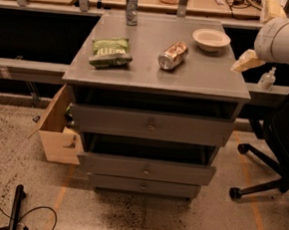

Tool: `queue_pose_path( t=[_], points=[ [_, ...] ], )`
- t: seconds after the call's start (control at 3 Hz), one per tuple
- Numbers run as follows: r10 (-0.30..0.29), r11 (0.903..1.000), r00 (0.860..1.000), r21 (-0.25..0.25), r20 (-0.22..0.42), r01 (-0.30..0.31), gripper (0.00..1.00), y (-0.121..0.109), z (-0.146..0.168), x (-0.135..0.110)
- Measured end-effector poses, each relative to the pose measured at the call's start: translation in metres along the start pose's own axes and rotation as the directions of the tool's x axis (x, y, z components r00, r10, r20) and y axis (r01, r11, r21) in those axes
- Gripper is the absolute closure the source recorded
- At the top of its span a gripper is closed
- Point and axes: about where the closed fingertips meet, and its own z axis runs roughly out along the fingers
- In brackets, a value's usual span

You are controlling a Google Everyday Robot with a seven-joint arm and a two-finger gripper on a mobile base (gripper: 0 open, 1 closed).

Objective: Move paper bowl near redbull can

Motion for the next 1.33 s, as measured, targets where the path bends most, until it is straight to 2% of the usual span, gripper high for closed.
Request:
queue_pose_path(
  t=[0.33,0.67,1.0,1.33],
  points=[
    [-0.046,0.9963,0.999,0.073,0.005,0.046,0.00,-0.003,0.028,0.010],
    [-0.082,0.9852,0.997,0.151,0.007,0.080,0.00,-0.009,0.051,0.017],
    [-0.109,0.9778,0.994,0.183,0.024,0.103,0.15,-0.008,0.075,0.020],
    [-0.160,0.9735,0.986,0.173,0.042,0.150,0.39,-0.002,0.102,0.021]
  ],
)
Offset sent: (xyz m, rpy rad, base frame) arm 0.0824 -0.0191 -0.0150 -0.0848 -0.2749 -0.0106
